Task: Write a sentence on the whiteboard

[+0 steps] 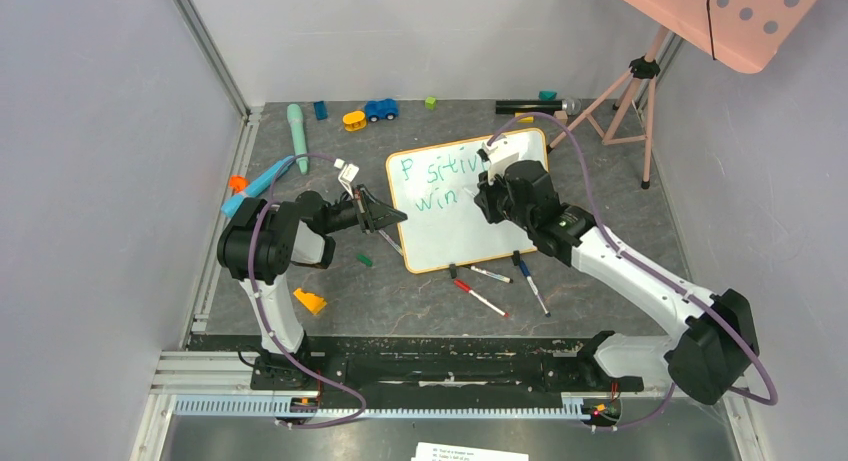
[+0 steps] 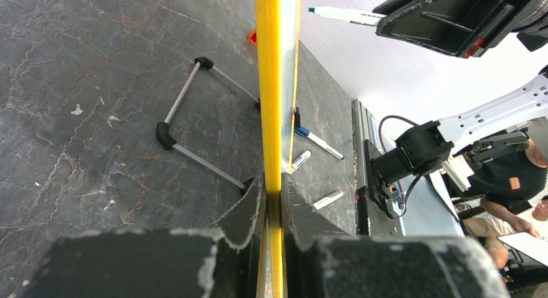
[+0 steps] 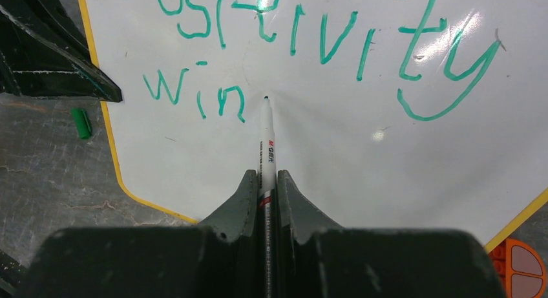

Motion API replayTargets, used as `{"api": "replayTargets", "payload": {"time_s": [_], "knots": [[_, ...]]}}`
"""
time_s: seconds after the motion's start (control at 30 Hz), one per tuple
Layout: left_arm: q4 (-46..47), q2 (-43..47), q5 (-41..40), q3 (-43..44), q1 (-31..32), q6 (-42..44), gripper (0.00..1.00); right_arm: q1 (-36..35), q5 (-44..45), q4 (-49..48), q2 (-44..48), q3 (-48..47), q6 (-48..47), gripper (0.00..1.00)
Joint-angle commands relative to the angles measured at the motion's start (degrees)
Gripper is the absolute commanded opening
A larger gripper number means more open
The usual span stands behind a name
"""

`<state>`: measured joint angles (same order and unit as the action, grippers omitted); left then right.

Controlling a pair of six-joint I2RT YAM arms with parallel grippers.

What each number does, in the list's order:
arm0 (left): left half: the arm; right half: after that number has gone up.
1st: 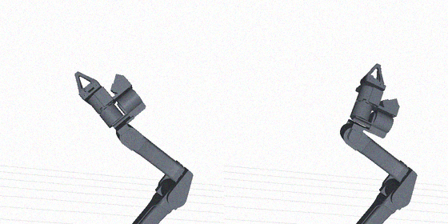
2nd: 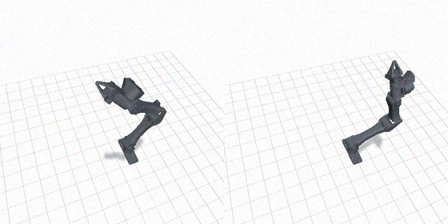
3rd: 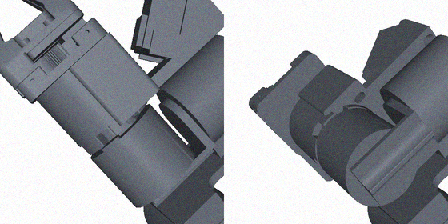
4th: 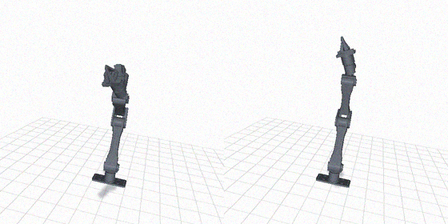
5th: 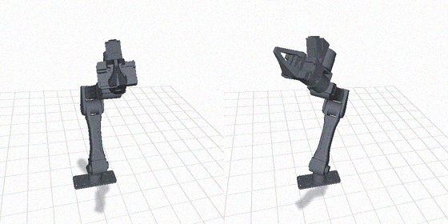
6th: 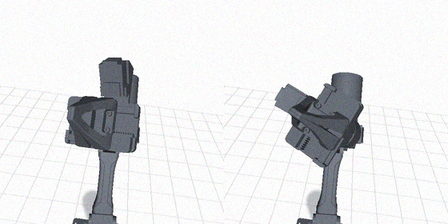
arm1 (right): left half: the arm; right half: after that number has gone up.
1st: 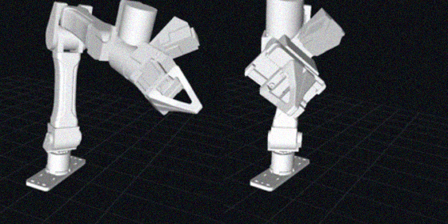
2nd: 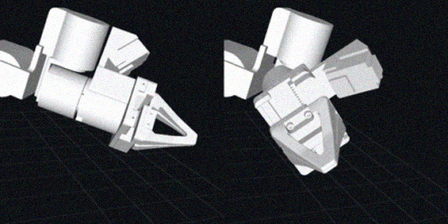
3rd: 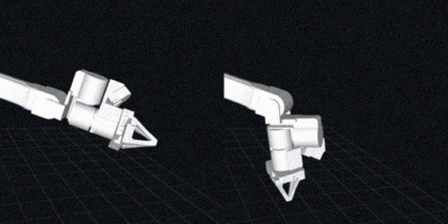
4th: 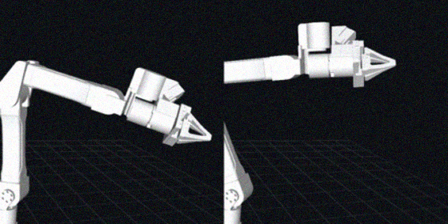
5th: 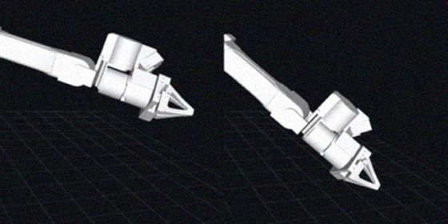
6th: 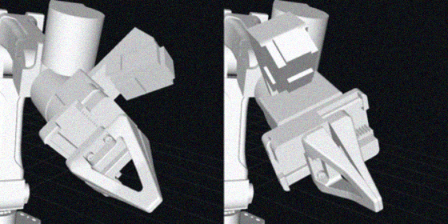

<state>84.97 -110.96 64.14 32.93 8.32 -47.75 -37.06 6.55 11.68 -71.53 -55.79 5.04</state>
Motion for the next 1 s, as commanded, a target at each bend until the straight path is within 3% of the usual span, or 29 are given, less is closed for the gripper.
{"api": "replayTargets", "payload": {"time_s": [0.0, 0.97], "knots": [[4.24, 1.45, 2.07, -0.65, -0.32, 0.64, 0.02, 0.44, 1.3, -1.4, -0.94, -2.41, -0.46, 0.0], [4.24, 1.32, 1.98, -0.62, -0.32, 0.46, 0.02, 0.86, -2.91, -2.74, -4.07, -2.3, -0.65, 0.0]]}}
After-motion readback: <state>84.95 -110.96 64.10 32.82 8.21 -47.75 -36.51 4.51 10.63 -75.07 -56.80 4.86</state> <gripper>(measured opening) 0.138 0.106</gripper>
